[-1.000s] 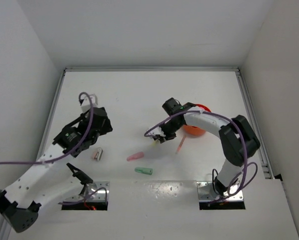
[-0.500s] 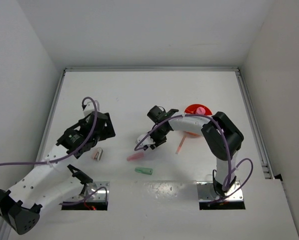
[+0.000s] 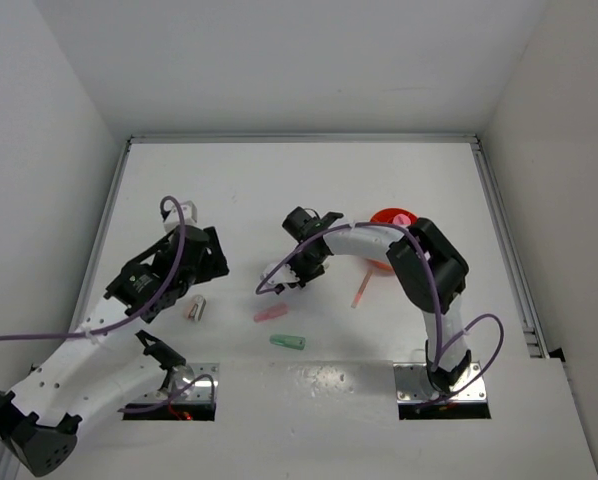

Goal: Sort the stationery into containers
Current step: Pick up the pen from the center of the board, then place the pen in the storage box.

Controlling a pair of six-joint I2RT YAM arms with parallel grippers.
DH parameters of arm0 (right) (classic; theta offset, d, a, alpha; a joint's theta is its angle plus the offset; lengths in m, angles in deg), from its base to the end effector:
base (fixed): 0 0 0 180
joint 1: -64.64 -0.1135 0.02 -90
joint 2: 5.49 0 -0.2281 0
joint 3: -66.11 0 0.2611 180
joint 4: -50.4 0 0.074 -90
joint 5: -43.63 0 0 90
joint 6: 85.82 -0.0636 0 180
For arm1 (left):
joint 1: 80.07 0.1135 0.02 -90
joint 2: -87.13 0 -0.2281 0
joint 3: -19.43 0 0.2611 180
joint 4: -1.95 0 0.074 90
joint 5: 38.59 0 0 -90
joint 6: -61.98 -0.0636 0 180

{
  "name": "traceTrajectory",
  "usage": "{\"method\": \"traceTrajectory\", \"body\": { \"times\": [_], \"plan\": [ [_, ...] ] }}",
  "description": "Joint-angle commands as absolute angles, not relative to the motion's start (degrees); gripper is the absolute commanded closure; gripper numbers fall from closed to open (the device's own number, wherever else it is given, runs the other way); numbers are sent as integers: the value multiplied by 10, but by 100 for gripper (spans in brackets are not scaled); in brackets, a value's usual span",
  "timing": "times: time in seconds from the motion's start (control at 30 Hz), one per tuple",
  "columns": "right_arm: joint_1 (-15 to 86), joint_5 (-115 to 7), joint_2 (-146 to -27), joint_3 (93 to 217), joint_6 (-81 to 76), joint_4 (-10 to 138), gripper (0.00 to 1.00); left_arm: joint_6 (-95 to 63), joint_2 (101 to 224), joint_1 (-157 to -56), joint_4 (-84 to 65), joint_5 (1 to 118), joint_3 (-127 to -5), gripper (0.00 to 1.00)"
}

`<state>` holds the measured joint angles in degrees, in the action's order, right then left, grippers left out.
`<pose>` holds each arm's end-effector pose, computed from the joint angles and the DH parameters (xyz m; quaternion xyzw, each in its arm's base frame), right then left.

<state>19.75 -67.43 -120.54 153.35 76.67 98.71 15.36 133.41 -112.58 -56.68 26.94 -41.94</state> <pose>0.2527 0.2840 0.0689 -0.8453 0.4883 0.1478 0.1586 0.1913 -0.0907 0.2555 -0.1683 0.8861 -0.0835 0.4237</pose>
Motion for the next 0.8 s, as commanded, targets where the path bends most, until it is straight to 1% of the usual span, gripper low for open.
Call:
{"method": "traceTrajectory", "body": {
  "times": [0.0, 0.03, 0.07, 0.13, 0.17, 0.2, 0.23, 0.27, 0.33, 0.37, 0.43, 0.47, 0.53, 0.57, 0.6, 0.63, 0.67, 0.7, 0.77],
  "plan": [
    [193, -685, -1217, 1556, 763, 1056, 98, 147, 1313, -1121, -552, 306, -420, 29],
    [193, -685, -1209, 1556, 749, 1056, 100, 147, 1306, -1121, -552, 312, -415, 35],
    [193, -692, -1198, 1556, 727, 1036, 100, 147, 1299, -1127, -552, 321, -415, 36],
    [200, -687, -1151, 1556, 632, 1008, 100, 147, 1283, -1134, -543, 341, -402, 42],
    [200, -667, -1131, 1556, 590, 968, 100, 147, 1276, -1140, -526, 346, -397, 42],
    [200, -648, -1112, 1556, 509, 950, 100, 147, 1270, -1140, -519, 353, -397, 42],
    [206, -626, -1069, 1551, 464, 931, 100, 147, 1263, -1145, -509, 364, -387, 42],
    [206, -547, -1047, 1544, 413, 875, 100, 147, 1256, -1151, -485, 373, -378, 42],
    [211, -450, -1004, 1531, 297, 816, 100, 147, 1256, -1159, -450, 410, -361, 42],
    [221, -392, -960, 1524, 279, 798, 100, 147, 1262, -1170, -431, 425, -354, 42],
    [238, -309, -909, 1475, 214, 693, 100, 152, 1294, -1186, -368, 446, -339, 42],
    [245, -247, -888, 1452, 208, 666, 100, 152, 1311, -1212, -347, 454, -333, 42],
    [275, -185, -846, 1437, 179, 624, 100, 152, 1372, -1250, -290, 447, -326, 43],
    [289, -172, -836, 1427, 174, 624, 100, 152, 1397, -1270, -271, 441, -326, 44],
    [303, -162, -828, 1416, 174, 604, 100, 144, 1425, -1310, -242, 432, -333, 50],
    [318, -150, -806, 1405, 165, 592, 100, 132, 1455, -1332, -235, 417, -343, 53],
    [349, -142, -795, 1382, 154, 586, 100, 122, 1525, -1355, -235, 383, -378, 55],
    [366, -149, -782, 1372, 145, 586, 100, 112, 1564, -1400, -235, 364, -399, 55],
    [411, -165, -749, 1349, 104, 581, 100, 90, 1633, -1437, -241, 311, -465, 54]
  ]
}}
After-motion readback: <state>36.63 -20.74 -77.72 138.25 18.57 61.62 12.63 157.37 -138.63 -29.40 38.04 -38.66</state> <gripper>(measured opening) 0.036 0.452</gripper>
